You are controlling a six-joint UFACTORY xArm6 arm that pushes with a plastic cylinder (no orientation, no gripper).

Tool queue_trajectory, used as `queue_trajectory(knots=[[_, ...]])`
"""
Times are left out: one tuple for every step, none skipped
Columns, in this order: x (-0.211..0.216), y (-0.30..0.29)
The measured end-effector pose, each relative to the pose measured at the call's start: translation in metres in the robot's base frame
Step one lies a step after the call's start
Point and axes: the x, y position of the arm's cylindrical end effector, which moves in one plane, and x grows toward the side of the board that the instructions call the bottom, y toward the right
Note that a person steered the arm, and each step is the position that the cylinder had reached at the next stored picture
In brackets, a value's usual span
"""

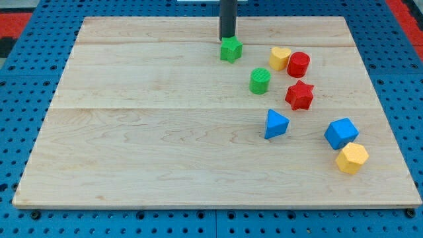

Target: Put your hand vertically below the blue triangle

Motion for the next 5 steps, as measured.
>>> queue_trajectory(knots=[[0.026, 0.0], [0.033, -0.002], [0.034, -0.029], [0.071, -0.042], [0.112, -0.042]])
